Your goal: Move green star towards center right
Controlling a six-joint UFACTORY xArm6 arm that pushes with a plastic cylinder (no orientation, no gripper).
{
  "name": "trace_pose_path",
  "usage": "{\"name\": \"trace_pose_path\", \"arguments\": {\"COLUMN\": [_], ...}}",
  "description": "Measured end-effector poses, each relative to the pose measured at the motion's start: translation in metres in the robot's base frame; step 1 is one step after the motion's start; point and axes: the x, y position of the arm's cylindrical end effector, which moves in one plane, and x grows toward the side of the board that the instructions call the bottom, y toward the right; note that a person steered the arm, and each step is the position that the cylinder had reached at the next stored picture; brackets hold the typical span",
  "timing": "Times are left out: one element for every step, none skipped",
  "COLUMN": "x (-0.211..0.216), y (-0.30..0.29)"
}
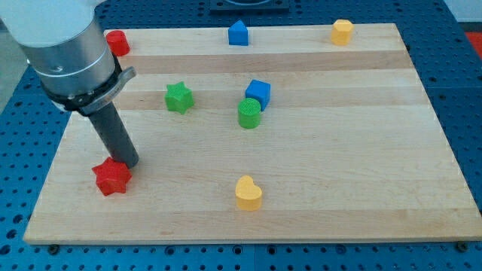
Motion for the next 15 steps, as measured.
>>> {"name": "trace_pose_path", "arguments": {"x": [0.011,0.018,0.018,0.018,0.018,0.012,-0.006,-0.028,-0.029,-0.048,-0.085,-0.087,-0.093,-0.116,-0.129], "y": [-0.005,-0.014,-0.027,-0.027,-0.027,-0.027,-0.013,0.015,0.015,0.015,0.020,0.021,0.027,0.049,0.056]}}
